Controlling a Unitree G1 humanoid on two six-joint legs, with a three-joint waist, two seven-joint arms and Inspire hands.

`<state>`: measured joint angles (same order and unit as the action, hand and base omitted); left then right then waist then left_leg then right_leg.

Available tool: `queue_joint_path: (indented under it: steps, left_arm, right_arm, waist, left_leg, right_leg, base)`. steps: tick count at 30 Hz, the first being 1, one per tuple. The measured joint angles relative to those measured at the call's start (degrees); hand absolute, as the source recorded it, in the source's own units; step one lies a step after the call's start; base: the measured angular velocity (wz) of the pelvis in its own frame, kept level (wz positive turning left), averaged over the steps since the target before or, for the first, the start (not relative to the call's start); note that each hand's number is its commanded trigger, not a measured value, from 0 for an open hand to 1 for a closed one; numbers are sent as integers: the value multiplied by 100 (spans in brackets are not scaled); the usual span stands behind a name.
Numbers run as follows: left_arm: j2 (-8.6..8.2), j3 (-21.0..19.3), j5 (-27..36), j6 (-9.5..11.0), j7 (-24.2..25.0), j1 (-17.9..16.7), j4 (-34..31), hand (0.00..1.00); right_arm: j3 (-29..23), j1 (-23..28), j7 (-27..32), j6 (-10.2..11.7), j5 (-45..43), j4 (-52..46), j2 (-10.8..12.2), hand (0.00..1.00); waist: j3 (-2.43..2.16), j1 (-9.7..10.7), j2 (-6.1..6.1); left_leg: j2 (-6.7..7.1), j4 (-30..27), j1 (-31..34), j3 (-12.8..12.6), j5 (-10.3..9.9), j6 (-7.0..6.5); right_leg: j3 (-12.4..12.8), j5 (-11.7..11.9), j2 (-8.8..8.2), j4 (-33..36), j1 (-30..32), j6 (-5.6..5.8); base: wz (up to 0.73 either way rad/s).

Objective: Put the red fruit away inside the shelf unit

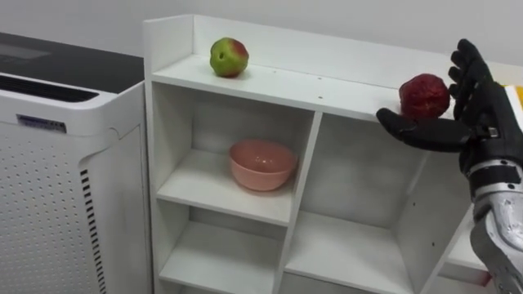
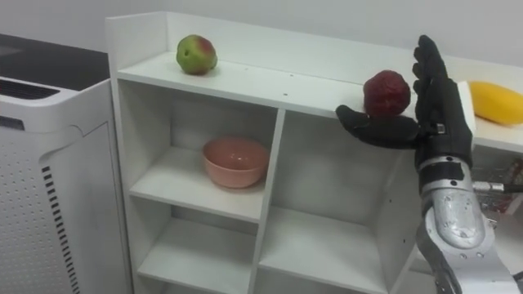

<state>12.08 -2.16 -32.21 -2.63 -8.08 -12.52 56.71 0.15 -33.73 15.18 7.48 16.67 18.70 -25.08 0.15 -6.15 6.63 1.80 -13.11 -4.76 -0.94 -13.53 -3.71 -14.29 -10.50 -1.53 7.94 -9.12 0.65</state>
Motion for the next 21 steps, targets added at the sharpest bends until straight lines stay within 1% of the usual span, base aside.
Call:
queue_joint_path:
  steps: [5,7,8,9,10,11,13,17,19,21]
  left_arm:
    - [2,3,-1,3,34,-19,30,0]
    - [7,3,0,2,50,-25,35,0]
    - [13,3,-1,2,96,-25,38,0]
    - [13,3,-1,2,111,-25,39,0]
    - [13,3,-1,2,129,-26,41,0]
    - [13,2,-1,2,136,-31,43,0]
    - [13,3,-1,2,154,-37,47,0]
    - [13,7,-4,2,157,-7,46,0]
    - [15,11,-2,2,204,29,50,0]
    - [15,15,-2,4,216,82,58,0]
  right_arm:
    - [86,-2,-67,2,-2,274,-171,0]
    - [87,-2,-100,2,-32,322,-213,0]
    - [86,-2,-105,2,-56,327,-213,2]
    - [86,-2,-110,2,-67,329,-213,62]
    - [86,-2,-119,2,-96,335,-214,83]
    - [84,-2,-153,2,-137,341,-220,100]
    - [84,-2,-175,1,-153,368,-224,100]
    - [84,-2,-213,2,-192,380,-224,100]
    - [102,-2,-350,34,-342,379,-228,100]
    - [103,-2,-333,45,-384,381,-228,100]
  waist:
    - [-14,-33,26]
    - [-7,-33,48]
    - [2,-31,63]
    - [9,-31,72]
    - [26,-39,94]
    - [36,-37,115]
    - [38,-33,121]
    - [15,-24,153]
    - [14,-7,158]
    - [17,-23,155]
  left_leg:
    - [1,-7,-2,-6,2,1]
    - [1,-7,-1,-8,2,1]
    - [0,-8,2,-7,3,1]
    - [0,-8,4,-7,3,2]
    - [0,-6,10,-7,3,2]
    - [-2,1,18,-7,3,2]
    - [-2,40,18,-7,3,2]
    - [-2,40,13,-6,3,2]
    - [0,35,12,-7,3,2]
    - [1,33,10,-7,3,2]
  right_leg:
    - [-8,2,-4,0,-6,-3]
    - [-5,3,-7,0,-6,-4]
    - [-5,3,-12,0,-5,-4]
    - [-6,3,-17,0,-5,-4]
    - [-5,3,-16,1,-1,-4]
    - [-6,3,-6,3,7,-4]
    - [-9,3,0,3,14,-4]
    - [-11,3,0,3,15,-4]
    - [-7,3,-1,2,14,-4]
    - [-3,3,-2,1,14,-4]
  base:
    - [0]
    - [0]
    - [0]
    - [0]
    - [0]
    - [0]
    - [0]
    - [0]
    - [0]
    - [0]
